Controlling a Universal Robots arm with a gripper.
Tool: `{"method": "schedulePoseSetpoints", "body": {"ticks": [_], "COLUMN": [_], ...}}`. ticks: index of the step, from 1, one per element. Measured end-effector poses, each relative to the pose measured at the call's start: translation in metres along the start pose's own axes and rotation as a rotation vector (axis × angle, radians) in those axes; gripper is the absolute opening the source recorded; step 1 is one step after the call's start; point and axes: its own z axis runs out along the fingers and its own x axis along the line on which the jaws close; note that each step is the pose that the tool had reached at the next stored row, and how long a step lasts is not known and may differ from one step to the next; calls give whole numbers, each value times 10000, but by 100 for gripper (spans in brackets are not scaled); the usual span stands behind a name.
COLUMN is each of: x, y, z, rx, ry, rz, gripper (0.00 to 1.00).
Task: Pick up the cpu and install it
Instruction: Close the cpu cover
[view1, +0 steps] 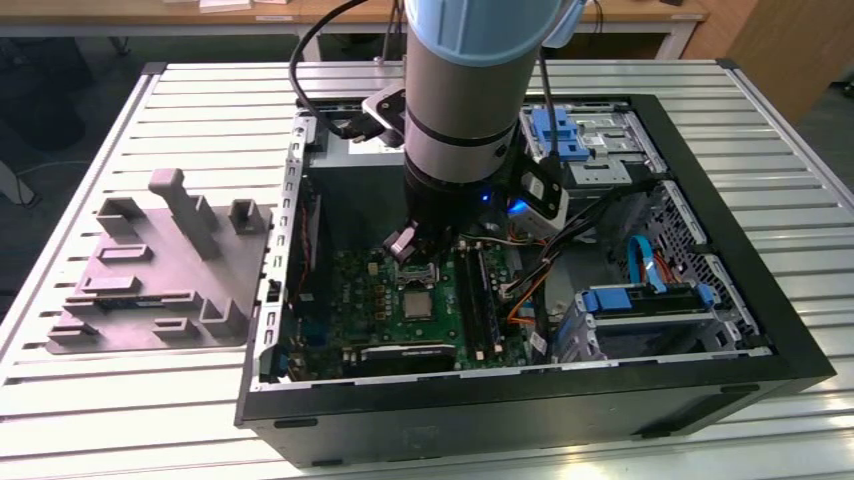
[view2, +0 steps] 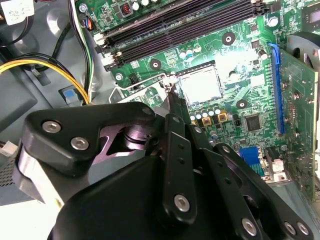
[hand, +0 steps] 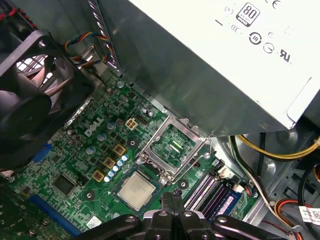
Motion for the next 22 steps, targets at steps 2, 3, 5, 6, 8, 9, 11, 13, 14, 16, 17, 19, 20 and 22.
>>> {"method": "schedulePoseSetpoints", "body": {"ticks": [2,3,5,6,8,9,11,13,14,16,17,19,20,22], "x": [0,0,-1,-1,1,1,2,2,2,2,2,0,0,-3], "y": [0,0,0,-1,-2,-2,-4,-4,-5,-5,-5,-6,-6,-8], "z": [0,0,3,6,13,19,33,34,34,35,35,36,36,39], "rx": [0,0,-16,-28,-50,-61,-83,-87,-87,-87,-86,-87,-87,-87], "ry": [0,1,24,43,89,111,152,164,164,164,164,162,163,163], "rz": [0,-4,-215,-383,-740,-917,-1281,-1378,-1378,-1379,-1379,-1381,-1380,-1379], "gripper": [11,11,11,11,11,11,11,11,11,11,11,11,11,11]}}
